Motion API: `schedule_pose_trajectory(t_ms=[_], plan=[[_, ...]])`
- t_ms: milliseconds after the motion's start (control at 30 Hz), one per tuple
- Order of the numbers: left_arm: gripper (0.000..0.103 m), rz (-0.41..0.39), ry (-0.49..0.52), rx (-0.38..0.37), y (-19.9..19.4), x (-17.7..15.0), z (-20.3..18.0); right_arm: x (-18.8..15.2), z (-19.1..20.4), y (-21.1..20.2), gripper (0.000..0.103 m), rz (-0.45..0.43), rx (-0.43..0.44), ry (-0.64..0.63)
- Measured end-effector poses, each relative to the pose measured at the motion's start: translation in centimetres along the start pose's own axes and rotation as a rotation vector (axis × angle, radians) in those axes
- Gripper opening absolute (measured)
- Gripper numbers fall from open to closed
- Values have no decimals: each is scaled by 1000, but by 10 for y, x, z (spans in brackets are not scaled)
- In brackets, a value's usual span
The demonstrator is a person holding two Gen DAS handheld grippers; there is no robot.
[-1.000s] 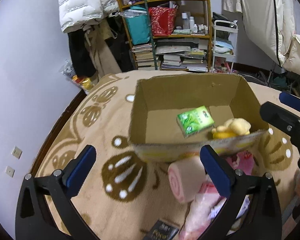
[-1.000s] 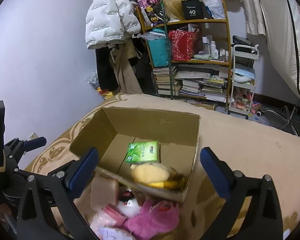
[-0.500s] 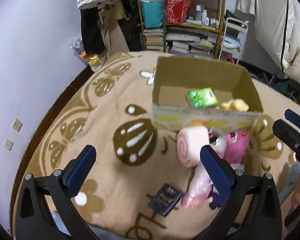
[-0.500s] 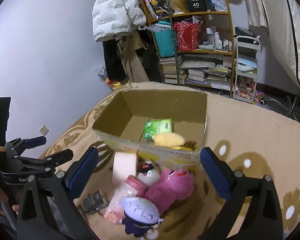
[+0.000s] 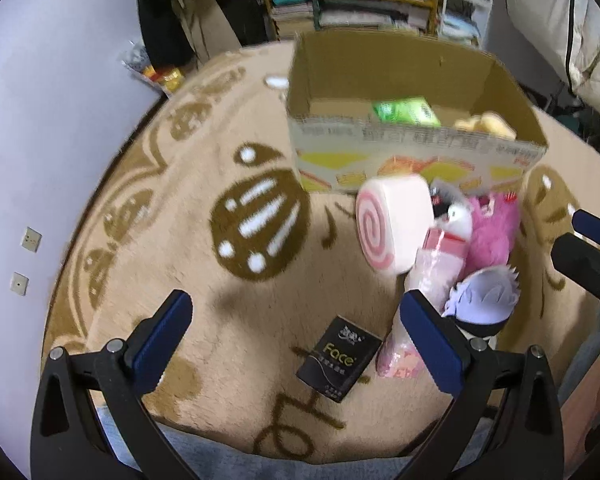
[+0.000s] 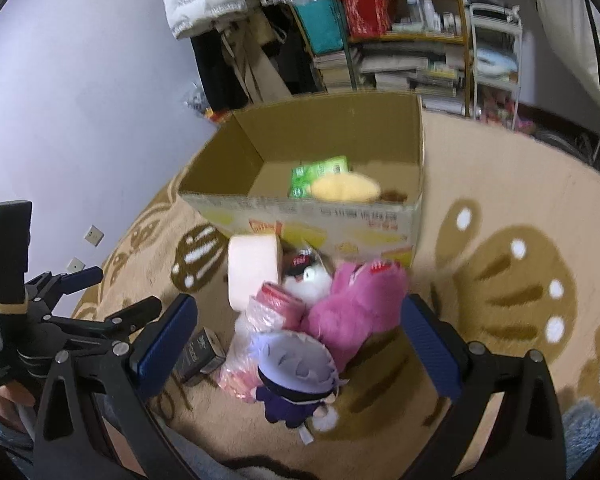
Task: Organize soft objects
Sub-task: 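Lower the right gripper onto the white-haired doll while the left gripper grasps the black Face tissue pack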
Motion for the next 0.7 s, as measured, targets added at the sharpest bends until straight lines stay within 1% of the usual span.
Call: schedule_pose_trajectory(t_ms=[267,567,700], plan=[[102,144,32,10,37,-12,-8,-15,-2,37,103,119,11,12],[102,247,50,-10,61,-21,-14,-28,2,65,103,217,12,3],[102,318,53,-13,76,-26,-17,-32,3,75,103,253,15,3]])
Point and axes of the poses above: each gripper's, at about its wrist camera, not at the fingertips, and y roughly the way its jaws point, z to its left, x to its top, the point moved 3 cm from there along y, roughly the way its jaws point, and after that the axes turned 8 degrees about -y, right-handed, at the moved point
